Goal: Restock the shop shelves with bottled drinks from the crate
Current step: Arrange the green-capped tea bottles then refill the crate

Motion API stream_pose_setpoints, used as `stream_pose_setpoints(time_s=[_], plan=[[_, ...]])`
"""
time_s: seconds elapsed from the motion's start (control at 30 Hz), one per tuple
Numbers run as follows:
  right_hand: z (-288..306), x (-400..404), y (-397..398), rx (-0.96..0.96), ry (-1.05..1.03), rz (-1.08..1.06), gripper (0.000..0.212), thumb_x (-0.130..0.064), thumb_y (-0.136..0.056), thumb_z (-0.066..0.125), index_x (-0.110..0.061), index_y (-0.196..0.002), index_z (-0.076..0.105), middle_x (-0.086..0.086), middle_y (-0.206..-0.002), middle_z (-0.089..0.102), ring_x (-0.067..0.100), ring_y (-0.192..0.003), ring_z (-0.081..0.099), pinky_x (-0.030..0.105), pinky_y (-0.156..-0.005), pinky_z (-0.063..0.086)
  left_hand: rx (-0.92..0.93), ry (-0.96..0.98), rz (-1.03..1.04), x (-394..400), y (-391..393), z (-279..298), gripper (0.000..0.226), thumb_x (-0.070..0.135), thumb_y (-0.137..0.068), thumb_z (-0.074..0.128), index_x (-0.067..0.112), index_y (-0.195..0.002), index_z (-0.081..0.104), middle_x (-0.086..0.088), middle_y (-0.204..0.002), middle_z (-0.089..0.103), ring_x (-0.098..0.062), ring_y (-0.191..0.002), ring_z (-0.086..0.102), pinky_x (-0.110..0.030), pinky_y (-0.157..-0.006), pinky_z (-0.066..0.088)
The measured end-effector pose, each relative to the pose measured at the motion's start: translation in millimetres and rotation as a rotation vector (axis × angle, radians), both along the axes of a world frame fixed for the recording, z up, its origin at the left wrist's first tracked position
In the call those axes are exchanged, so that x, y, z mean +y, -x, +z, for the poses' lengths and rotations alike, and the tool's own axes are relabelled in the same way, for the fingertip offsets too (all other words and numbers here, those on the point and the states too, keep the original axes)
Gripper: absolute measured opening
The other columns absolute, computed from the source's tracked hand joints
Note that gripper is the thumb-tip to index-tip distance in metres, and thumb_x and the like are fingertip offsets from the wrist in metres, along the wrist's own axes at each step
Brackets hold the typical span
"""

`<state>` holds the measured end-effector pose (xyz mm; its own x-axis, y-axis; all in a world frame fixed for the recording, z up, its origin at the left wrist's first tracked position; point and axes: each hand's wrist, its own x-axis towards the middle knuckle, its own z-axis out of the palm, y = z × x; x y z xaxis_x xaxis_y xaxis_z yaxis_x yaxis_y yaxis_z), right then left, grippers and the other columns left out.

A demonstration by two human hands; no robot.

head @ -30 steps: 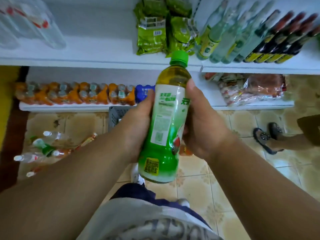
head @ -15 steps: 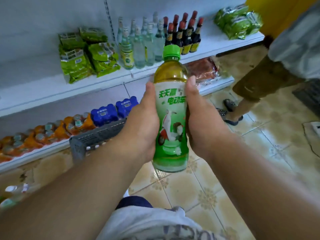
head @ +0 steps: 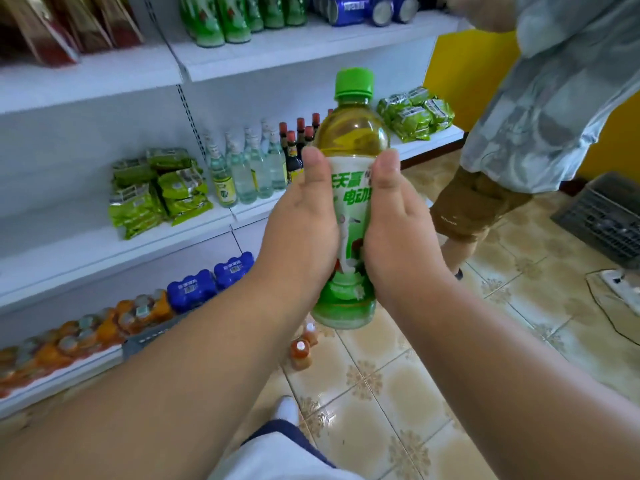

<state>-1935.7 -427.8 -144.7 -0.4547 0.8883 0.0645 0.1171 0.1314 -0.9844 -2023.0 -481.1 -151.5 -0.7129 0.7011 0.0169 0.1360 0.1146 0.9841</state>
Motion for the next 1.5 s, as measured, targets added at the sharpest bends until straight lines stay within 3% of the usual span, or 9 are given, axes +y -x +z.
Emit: stream_pose_setpoints(time_s=[0.17,0.43,0.57,0.67,0.83,1.03,1.23,1.4,1.5], plan=[[18.1,21.1,36.1,-0.075,-0.183,-0.087,0.082,-0.08,-0.082,0.018,-0.013,-0.095,0.063,0.006,-0.089,0.069,0.023,-0.085,0.066,0.051,-0.08,0.054,0.054,-0.058,0.003,26.0,35.6,21.0,0.057,0.049,-0.107,0.029,0.009,-0.131,0.06,-0.014,-0.126,0.066,-0.028,-0.117,0.062,-0.024,-0.079,0.049],[35.3,75.7,102.1,0.01,-0.303,-0.15,0.073,-0.073,-0.089,0.021,-0.013,-0.086,0.063,0.006,-0.079,0.067,0.023,-0.076,0.064,0.051,-0.072,0.053,0.1,-0.067,-0.006,81.8,101.3,40.0,0.058,0.05,-0.107,0.028,0.01,-0.134,0.059,-0.013,-0.131,0.064,-0.026,-0.122,0.06,-0.035,-0.099,0.05],[36.3,96.3,121.2,0.037,-0.322,-0.143,0.068,-0.071,-0.091,0.024,-0.015,-0.083,0.063,0.005,-0.076,0.067,0.023,-0.073,0.065,0.051,-0.07,0.053,0.134,-0.076,-0.005,100.8,122.9,42.2,0.059,0.051,-0.105,0.028,0.006,-0.121,0.063,-0.017,-0.112,0.069,-0.032,-0.104,0.065,-0.033,-0.078,0.054],[38.6,110.6,128.5,0.047,-0.342,-0.121,0.064,-0.07,-0.092,0.024,-0.018,-0.081,0.059,0.004,-0.077,0.064,0.019,-0.066,0.061,0.048,-0.065,0.053,0.167,-0.102,0.007,114.5,133.2,43.2,0.059,0.053,-0.104,0.028,0.008,-0.118,0.064,-0.015,-0.108,0.07,-0.03,-0.1,0.066,-0.032,-0.076,0.054],[37.5,142.2,129.8,0.065,-0.351,-0.052,0.067,-0.069,-0.092,0.025,-0.013,-0.075,0.057,0.007,-0.072,0.062,0.023,-0.066,0.06,0.047,-0.063,0.052,0.179,-0.114,0.066,134.7,131.4,43.6,0.06,0.054,-0.103,0.028,0.008,-0.115,0.065,-0.015,-0.102,0.071,-0.029,-0.093,0.068,-0.008,-0.054,0.045],[39.0,191.3,119.0,0.088,-0.324,0.11,0.073,-0.073,-0.089,0.024,-0.01,-0.083,0.062,0.007,-0.077,0.068,0.028,-0.076,0.066,0.052,-0.071,0.053,0.204,-0.118,0.196,169.5,110.0,48.4,0.06,0.052,-0.102,0.027,0.007,-0.114,0.065,-0.016,-0.103,0.07,-0.03,-0.095,0.067,-0.009,-0.058,0.045],[49.0,243.0,100.7,0.142,-0.37,0.295,0.073,-0.069,-0.092,0.025,-0.008,-0.085,0.063,0.012,-0.078,0.067,0.031,-0.075,0.064,0.053,-0.069,0.052,0.246,-0.117,0.347,214.2,81.9,57.2,0.06,0.052,-0.102,0.026,0.007,-0.115,0.064,-0.014,-0.104,0.07,-0.03,-0.099,0.066,-0.035,-0.081,0.053],[48.2,270.6,87.8,0.198,-0.265,0.462,0.072,-0.068,-0.092,0.03,-0.003,-0.092,0.063,0.023,-0.086,0.068,0.042,-0.082,0.065,0.057,-0.07,0.053,0.266,-0.103,0.422,230.9,60.3,56.2,0.06,0.05,-0.105,0.025,0.005,-0.112,0.065,-0.015,-0.102,0.07,-0.029,-0.096,0.066,-0.02,-0.072,0.049],[46.2,278.8,91.4,0.161,-0.266,0.556,0.059,-0.069,-0.089,0.037,-0.019,-0.095,0.067,0.003,-0.086,0.072,0.019,-0.078,0.068,0.038,-0.065,0.056,0.285,-0.109,0.45,229.0,63.3,60.2,0.071,0.062,-0.099,0.017,0.012,-0.103,0.068,-0.007,-0.095,0.072,-0.023,-0.093,0.067,-0.029,-0.079,0.051]])
